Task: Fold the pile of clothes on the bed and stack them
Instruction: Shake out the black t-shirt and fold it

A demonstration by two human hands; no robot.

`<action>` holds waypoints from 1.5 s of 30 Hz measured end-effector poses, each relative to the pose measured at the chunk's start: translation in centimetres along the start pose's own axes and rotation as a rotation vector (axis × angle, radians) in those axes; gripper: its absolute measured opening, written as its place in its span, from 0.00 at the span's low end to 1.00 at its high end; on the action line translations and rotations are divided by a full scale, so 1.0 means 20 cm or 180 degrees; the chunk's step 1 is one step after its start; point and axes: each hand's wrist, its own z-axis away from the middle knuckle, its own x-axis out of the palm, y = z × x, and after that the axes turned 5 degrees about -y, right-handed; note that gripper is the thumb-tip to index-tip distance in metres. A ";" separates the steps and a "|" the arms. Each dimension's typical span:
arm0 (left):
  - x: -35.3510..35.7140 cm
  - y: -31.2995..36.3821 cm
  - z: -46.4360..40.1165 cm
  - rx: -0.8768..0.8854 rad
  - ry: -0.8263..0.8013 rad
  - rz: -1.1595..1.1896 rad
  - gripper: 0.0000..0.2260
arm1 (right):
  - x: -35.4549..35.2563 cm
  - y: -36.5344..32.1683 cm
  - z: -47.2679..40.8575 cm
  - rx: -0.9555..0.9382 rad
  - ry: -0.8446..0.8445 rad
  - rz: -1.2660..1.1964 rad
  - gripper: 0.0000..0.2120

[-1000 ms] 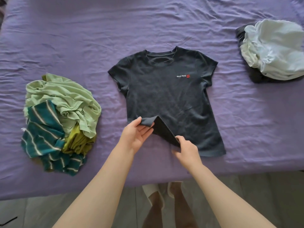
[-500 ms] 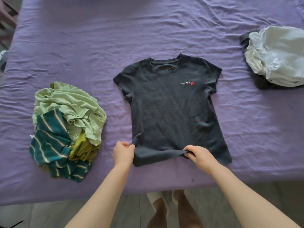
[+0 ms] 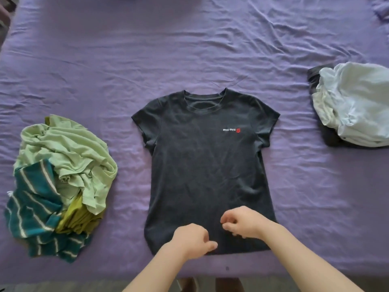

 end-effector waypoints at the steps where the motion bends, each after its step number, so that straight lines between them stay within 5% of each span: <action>1: -0.05 0.02 -0.02 0.0006 0.0219 0.0182 0.17 | -0.07 0.04 -0.02 -0.0067 0.0460 -0.0093 0.10; 4: -0.29 0.13 -0.14 0.0155 0.1048 0.0350 0.12 | -0.34 0.13 -0.08 -0.0207 0.1619 -0.0326 0.11; 7: -0.53 0.27 -0.30 0.0344 0.1614 0.0297 0.14 | -0.63 0.20 -0.15 -0.0145 0.2186 -0.0317 0.13; 12: -0.82 0.45 -0.59 0.0244 0.1768 -0.0593 0.26 | -0.90 0.32 -0.25 0.0311 0.2650 0.0023 0.17; 15: -0.98 0.53 -0.74 0.0350 0.1569 -0.1019 0.34 | -1.00 0.36 -0.28 0.0683 0.3162 -0.1058 0.27; 20: -1.21 0.59 -0.90 0.0432 0.1445 -0.1111 0.49 | -1.12 0.36 -0.34 0.0774 0.3121 -0.2480 0.45; 26: -1.41 0.65 -1.00 0.0297 0.1313 -0.1555 0.55 | -1.14 0.38 -0.39 0.0675 0.2802 -0.2431 0.32; 33: -1.36 0.46 -0.89 0.0321 0.1997 -0.1053 0.40 | -1.10 0.21 -0.36 -0.0565 0.2468 -0.1257 0.37; 37: -1.28 0.11 -0.73 -0.0400 0.2553 -0.0817 0.31 | -1.06 0.14 -0.41 -0.0599 0.2870 0.0230 0.23; 41: -1.26 -0.25 -0.58 -0.1267 0.2848 -0.0394 0.31 | -1.04 0.14 -0.52 0.0062 0.1971 0.1594 0.29; 45: -1.30 -0.52 -0.47 -0.1528 0.3034 0.1182 0.34 | -1.00 0.06 -0.59 0.0594 0.2033 0.1668 0.41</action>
